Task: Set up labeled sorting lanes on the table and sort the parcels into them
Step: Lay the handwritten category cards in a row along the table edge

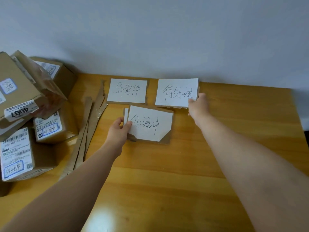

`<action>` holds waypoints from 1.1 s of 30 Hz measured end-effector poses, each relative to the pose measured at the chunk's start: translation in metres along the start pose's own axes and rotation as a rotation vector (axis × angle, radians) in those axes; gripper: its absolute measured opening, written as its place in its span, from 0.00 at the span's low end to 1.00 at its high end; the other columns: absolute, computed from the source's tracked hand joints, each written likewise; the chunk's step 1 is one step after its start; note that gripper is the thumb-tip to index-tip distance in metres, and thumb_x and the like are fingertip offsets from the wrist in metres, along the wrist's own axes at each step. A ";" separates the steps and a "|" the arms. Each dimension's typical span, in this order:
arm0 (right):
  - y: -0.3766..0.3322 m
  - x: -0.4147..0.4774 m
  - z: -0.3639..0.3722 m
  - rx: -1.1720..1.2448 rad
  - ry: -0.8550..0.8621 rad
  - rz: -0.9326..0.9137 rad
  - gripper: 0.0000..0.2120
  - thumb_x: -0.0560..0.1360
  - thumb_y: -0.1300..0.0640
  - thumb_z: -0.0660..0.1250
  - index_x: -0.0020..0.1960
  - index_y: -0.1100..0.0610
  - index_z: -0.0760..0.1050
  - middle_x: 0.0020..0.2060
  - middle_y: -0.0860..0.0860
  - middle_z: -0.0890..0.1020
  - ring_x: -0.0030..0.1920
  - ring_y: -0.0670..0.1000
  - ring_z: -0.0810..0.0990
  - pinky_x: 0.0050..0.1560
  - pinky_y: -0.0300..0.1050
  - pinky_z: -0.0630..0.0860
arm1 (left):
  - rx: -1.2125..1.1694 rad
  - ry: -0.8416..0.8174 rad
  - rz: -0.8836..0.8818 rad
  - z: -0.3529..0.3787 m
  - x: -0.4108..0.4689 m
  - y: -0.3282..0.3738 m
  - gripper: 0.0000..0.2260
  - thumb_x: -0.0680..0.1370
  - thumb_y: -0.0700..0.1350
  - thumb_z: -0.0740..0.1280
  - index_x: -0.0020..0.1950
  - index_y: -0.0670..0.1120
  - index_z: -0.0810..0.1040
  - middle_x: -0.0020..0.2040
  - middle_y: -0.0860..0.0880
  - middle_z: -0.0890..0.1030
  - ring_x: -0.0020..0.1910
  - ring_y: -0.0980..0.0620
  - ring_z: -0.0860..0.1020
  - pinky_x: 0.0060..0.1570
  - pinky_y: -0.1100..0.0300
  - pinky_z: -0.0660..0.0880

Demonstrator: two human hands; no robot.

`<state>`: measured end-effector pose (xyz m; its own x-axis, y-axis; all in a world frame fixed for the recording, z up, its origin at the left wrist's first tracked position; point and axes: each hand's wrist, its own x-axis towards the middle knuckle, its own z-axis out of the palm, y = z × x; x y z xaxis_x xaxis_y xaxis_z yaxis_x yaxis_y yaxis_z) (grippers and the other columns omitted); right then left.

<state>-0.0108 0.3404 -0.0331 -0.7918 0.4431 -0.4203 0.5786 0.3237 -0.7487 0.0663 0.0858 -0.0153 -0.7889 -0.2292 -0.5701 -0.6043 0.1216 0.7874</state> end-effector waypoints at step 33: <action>-0.002 -0.015 -0.015 -0.184 0.103 -0.230 0.16 0.79 0.48 0.62 0.60 0.57 0.72 0.52 0.52 0.77 0.51 0.52 0.77 0.48 0.46 0.75 | -0.139 -0.002 0.013 0.024 0.011 0.028 0.08 0.80 0.46 0.64 0.59 0.48 0.74 0.48 0.50 0.82 0.44 0.52 0.81 0.37 0.60 0.79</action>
<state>0.0028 0.3463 -0.0178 -0.8877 0.4196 -0.1895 0.4194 0.5672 -0.7088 0.0383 0.1103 -0.0056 -0.7970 -0.2264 -0.5600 -0.5729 -0.0104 0.8195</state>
